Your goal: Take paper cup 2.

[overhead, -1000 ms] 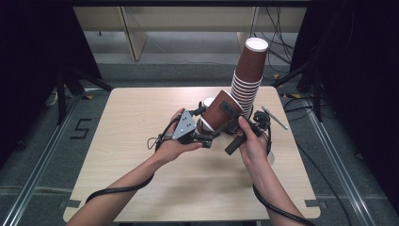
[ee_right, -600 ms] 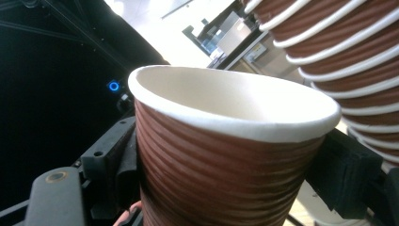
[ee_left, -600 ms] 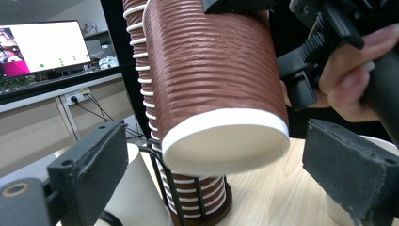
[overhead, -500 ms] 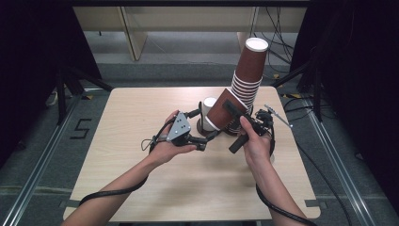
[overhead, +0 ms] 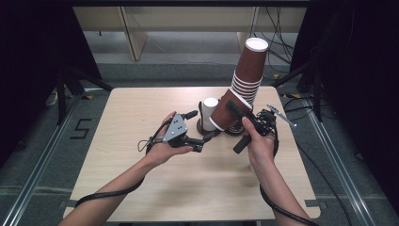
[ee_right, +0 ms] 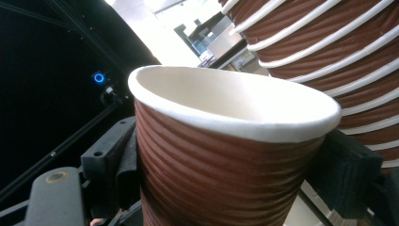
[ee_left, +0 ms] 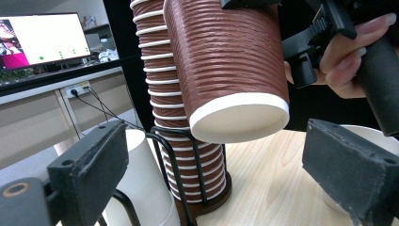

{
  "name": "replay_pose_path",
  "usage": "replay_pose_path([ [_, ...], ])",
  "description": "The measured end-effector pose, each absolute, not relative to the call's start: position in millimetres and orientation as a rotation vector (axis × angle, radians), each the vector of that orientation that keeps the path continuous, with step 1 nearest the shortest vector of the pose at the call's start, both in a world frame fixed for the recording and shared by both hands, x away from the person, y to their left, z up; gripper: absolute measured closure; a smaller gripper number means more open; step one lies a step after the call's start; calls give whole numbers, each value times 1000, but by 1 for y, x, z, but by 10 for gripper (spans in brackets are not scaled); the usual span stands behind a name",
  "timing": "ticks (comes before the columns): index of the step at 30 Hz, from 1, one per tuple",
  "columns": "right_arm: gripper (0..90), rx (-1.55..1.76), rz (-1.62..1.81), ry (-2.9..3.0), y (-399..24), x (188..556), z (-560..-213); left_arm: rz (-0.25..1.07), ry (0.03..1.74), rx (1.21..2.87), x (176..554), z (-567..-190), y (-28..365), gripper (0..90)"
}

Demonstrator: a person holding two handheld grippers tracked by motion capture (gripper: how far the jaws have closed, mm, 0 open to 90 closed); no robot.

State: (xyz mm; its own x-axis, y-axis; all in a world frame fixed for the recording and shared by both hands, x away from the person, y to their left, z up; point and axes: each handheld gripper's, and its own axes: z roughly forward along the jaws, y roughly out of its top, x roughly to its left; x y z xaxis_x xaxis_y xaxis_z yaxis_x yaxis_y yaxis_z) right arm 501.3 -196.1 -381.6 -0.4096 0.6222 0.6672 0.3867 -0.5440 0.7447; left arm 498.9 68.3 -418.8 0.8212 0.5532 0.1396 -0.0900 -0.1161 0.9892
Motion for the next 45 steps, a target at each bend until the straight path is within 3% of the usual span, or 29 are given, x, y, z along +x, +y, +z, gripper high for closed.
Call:
replay_pose_path([
  [30, 191, 1152, 1640, 1633, -199, 465, -384, 594, 463, 1609, 496, -426, 98, 94],
  [45, 186, 1104, 1575, 1657, -200, 446, -393, 597, 492, 1602, 495, -428, 107, 99],
])
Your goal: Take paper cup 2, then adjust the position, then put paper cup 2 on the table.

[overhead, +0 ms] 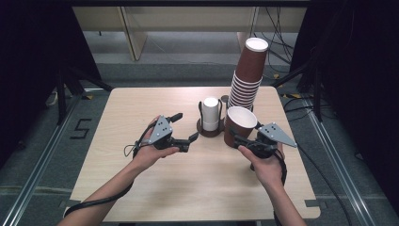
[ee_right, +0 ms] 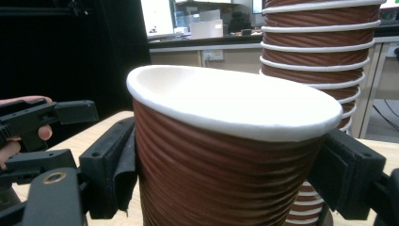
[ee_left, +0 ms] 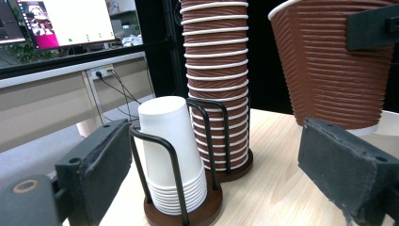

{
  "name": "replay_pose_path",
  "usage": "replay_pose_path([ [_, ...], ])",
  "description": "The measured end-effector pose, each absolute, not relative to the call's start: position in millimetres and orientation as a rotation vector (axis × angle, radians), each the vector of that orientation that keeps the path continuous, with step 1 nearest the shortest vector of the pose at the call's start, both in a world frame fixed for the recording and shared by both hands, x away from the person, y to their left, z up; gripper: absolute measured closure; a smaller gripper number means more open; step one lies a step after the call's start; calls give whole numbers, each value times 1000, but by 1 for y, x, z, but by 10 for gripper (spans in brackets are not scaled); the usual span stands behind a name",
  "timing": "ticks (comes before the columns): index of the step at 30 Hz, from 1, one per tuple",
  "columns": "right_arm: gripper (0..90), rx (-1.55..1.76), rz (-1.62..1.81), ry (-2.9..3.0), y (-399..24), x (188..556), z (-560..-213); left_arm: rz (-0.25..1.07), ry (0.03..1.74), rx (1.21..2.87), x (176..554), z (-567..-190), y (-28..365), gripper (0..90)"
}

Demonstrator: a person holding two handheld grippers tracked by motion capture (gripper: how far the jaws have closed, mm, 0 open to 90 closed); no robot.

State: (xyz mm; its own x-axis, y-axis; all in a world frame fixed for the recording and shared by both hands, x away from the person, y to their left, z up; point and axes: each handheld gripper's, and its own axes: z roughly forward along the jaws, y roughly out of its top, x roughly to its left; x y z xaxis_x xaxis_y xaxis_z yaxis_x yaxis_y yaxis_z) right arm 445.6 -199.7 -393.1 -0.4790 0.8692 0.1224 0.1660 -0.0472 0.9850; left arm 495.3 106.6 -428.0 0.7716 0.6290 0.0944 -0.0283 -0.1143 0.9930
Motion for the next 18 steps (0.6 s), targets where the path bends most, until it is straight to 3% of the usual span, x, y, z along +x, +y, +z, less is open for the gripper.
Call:
replay_pose_path([
  [18, 184, 1039, 1499, 1735, -191, 429, -412, 613, 511, 1594, 491, -430, 115, 103],
])
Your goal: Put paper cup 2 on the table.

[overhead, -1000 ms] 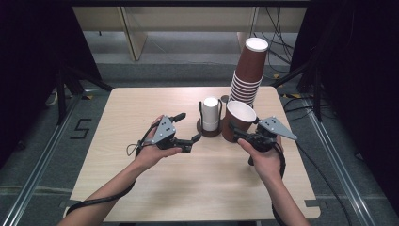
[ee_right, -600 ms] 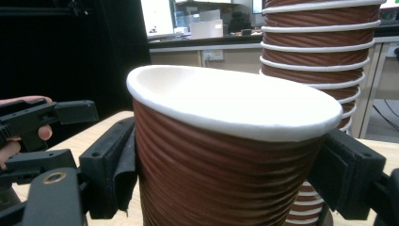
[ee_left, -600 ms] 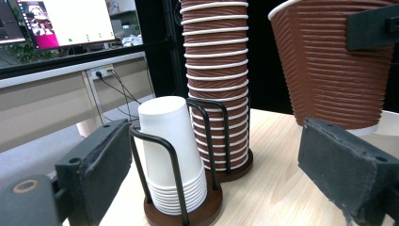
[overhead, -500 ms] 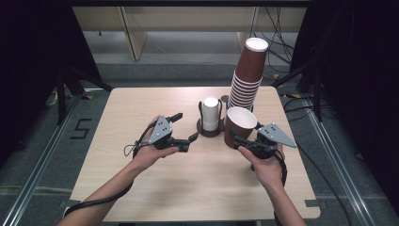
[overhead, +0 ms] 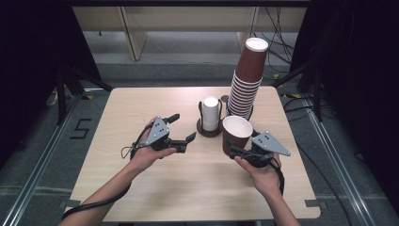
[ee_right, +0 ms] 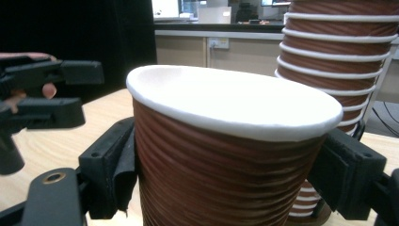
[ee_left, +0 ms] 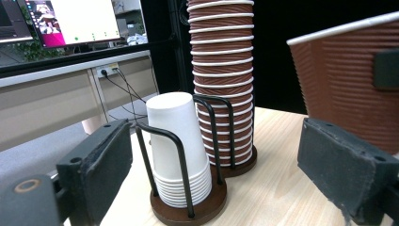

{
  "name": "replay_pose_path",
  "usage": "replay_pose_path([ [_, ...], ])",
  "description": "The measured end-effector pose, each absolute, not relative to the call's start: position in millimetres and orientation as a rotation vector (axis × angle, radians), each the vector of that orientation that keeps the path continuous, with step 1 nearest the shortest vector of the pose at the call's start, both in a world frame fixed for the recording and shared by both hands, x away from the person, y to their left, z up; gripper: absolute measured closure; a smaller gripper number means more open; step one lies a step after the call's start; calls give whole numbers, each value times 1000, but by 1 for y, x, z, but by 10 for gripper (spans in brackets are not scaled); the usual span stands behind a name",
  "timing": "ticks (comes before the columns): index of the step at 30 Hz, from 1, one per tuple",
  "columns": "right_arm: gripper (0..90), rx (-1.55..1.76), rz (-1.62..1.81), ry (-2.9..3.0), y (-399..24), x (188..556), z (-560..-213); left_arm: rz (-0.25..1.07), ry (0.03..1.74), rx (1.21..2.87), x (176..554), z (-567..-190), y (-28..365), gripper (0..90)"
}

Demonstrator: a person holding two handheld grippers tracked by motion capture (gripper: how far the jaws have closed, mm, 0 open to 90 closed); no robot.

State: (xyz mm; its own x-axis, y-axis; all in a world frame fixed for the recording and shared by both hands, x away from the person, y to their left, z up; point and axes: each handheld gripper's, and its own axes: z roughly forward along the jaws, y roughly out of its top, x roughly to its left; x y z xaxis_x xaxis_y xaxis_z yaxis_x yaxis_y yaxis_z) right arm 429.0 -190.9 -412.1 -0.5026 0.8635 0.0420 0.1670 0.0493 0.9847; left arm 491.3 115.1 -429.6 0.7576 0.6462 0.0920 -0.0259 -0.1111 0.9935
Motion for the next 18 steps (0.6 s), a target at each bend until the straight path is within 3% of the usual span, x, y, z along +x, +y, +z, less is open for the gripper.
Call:
replay_pose_path([
  [18, 179, 1032, 1378, 1757, -191, 405, -440, 616, 508, 1593, 486, -429, 117, 104],
])
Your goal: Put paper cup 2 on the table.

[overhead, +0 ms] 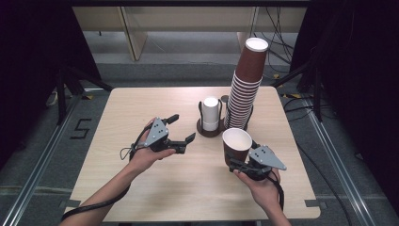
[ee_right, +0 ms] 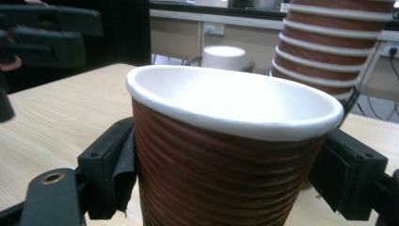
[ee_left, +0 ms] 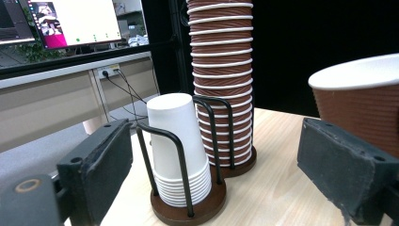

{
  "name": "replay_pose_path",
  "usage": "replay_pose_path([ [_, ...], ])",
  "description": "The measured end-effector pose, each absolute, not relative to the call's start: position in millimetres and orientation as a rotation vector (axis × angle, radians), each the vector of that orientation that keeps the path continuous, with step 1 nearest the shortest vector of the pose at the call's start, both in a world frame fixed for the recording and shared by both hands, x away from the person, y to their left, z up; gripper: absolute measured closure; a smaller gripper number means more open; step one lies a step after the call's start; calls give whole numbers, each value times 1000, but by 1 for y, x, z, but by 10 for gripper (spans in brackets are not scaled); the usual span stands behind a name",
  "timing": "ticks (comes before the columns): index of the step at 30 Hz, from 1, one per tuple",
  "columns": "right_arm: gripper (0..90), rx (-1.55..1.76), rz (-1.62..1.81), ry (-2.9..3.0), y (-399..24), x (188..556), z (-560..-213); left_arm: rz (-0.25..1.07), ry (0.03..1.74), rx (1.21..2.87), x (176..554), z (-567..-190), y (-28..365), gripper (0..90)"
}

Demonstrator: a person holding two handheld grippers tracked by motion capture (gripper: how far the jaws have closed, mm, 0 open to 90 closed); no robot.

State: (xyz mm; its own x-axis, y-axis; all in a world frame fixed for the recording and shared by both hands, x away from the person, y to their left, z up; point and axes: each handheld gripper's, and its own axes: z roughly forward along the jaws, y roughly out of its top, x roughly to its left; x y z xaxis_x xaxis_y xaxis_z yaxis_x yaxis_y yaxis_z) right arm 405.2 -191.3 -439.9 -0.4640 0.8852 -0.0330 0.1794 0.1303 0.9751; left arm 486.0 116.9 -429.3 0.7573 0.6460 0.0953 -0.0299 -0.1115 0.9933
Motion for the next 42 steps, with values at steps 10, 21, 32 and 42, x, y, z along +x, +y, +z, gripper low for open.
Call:
replay_pose_path([
  [10, 172, 1073, 1292, 1760, -187, 401, -469, 613, 508, 1598, 483, -431, 116, 104],
  [21, 165, 1067, 1241, 1767, -185, 403, -477, 613, 517, 1599, 482, -433, 119, 104],
  [32, 160, 1099, 1250, 1783, -180, 400, -484, 612, 521, 1605, 482, -436, 118, 105],
  [42, 147, 1089, 1247, 1790, -179, 400, -484, 608, 525, 1606, 481, -438, 120, 105],
])
